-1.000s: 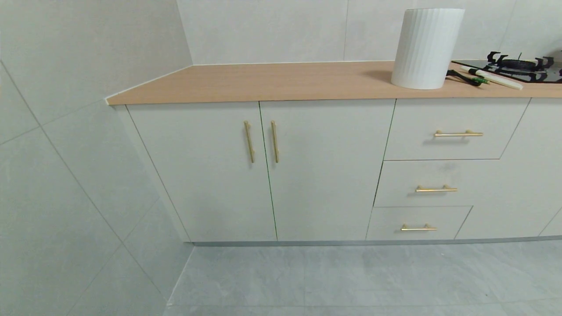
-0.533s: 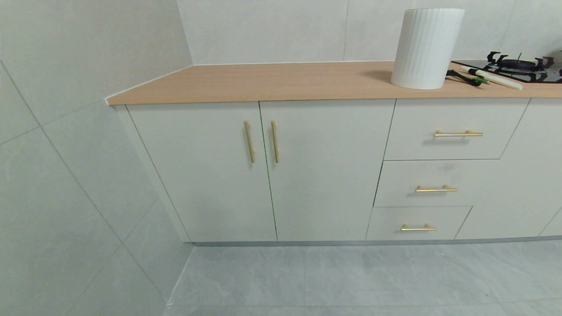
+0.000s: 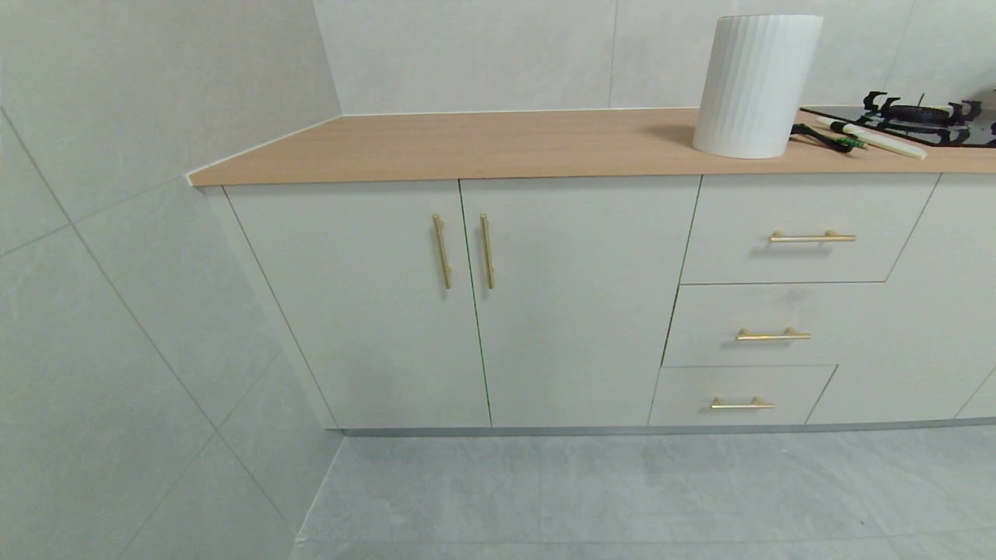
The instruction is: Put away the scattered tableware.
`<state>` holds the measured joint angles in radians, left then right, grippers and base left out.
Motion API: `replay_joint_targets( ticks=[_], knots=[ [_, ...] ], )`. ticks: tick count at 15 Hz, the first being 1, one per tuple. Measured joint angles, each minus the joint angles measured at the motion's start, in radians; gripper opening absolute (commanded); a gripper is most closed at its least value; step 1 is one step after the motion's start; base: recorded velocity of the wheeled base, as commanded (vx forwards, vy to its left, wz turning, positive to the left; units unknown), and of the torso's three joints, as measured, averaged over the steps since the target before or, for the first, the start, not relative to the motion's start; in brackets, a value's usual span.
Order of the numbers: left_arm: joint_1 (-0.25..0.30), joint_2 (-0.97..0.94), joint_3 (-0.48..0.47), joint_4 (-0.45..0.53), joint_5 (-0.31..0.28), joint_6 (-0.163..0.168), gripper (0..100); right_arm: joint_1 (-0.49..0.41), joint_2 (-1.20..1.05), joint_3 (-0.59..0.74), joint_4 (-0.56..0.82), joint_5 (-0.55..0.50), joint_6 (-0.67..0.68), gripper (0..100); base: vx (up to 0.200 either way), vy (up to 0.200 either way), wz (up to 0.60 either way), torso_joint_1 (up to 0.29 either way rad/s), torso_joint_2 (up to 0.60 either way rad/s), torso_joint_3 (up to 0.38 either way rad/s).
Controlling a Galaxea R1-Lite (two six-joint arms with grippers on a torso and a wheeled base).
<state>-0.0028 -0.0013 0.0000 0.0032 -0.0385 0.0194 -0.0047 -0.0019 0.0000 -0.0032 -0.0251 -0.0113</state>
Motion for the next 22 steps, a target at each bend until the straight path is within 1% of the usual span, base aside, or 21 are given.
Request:
replay_joint_targets(
  ticks=[5, 16, 20, 22],
  knots=[
    [0.000, 0.000, 0.000, 0.000, 0.000, 0.005, 100, 0.000, 0.000, 0.000, 0.000, 0.000, -0.003, 100, 0.000, 0.000, 0.00, 0.000, 0.00, 0.000],
    [0.000, 0.000, 0.000, 0.000, 0.000, 0.005, 100, 0.000, 0.001, 0.000, 0.001, 0.000, -0.003, 100, 0.000, -0.200, 0.00, 0.003, 0.00, 0.001],
    [0.000, 0.000, 0.000, 0.000, 0.000, 0.000, 100, 0.000, 0.001, 0.000, 0.000, 0.000, -0.003, 100, 0.000, -0.200, 0.00, 0.001, 0.00, 0.000],
    [0.000, 0.000, 0.000, 0.000, 0.000, -0.003, 100, 0.000, 0.001, 0.000, 0.000, 0.001, -0.002, 100, 0.000, 0.000, 0.00, 0.000, 0.00, 0.000]
  ],
)
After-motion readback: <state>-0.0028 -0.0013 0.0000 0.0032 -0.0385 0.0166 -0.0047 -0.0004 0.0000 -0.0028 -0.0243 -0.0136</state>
